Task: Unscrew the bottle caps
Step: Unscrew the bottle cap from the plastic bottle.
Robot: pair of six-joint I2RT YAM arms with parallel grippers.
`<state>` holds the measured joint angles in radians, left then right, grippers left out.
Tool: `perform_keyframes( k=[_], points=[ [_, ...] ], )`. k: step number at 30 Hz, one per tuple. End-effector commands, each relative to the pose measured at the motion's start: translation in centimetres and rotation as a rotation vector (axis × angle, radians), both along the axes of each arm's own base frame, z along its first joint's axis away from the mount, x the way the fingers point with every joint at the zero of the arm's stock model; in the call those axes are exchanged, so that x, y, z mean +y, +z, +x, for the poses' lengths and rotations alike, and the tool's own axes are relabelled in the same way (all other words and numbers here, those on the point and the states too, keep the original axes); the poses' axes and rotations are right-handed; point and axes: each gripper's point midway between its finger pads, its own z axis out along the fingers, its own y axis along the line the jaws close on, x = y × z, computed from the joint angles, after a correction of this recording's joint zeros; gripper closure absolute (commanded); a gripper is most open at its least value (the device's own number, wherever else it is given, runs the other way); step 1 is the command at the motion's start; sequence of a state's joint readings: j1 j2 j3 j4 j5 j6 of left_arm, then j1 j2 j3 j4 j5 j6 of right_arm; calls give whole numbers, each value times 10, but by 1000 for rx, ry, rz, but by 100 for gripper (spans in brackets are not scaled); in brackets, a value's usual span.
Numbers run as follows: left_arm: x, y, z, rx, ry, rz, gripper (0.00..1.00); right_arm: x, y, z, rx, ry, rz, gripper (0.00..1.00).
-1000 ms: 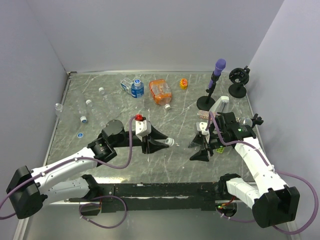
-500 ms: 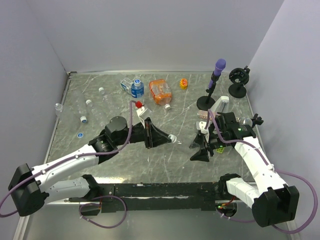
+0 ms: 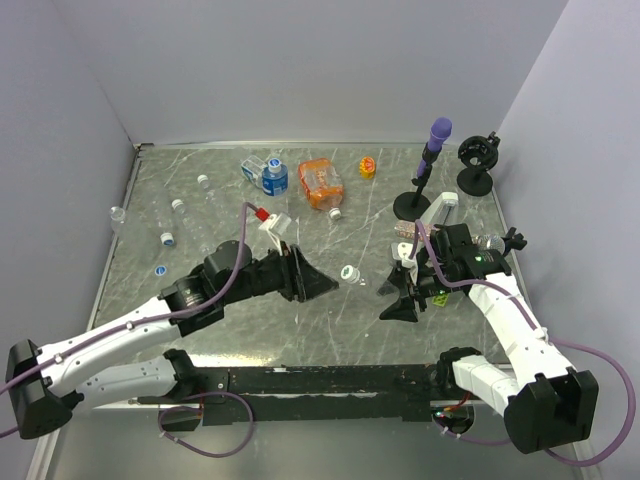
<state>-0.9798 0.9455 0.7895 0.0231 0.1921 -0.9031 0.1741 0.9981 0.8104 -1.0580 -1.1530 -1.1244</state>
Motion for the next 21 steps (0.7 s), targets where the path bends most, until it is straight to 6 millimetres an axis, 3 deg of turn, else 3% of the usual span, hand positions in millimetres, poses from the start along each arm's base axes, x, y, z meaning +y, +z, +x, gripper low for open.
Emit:
perform_keyframes(
  k=[1, 4, 8, 12, 19, 21],
  points=[
    [14, 19, -11, -270, -81, 58, 31, 5, 10, 3, -61, 28, 47, 77],
    [27, 23, -19, -586, -159, 109, 4, 6, 11, 3, -62, 33, 52, 77],
    [32, 36, -24, -926, -207, 99, 3, 6, 11, 1, -58, 38, 52, 77],
    [21, 49, -23, -1126, -277, 118, 3, 6, 9, 0, -50, 42, 50, 77],
    [-13, 29, -9, -1156, -442, 234, 1, 9, 1, -3, -29, 78, 14, 77],
    [-18, 23, -6, -1151, -472, 250, 5, 10, 0, -4, -26, 85, 5, 77]
  ],
)
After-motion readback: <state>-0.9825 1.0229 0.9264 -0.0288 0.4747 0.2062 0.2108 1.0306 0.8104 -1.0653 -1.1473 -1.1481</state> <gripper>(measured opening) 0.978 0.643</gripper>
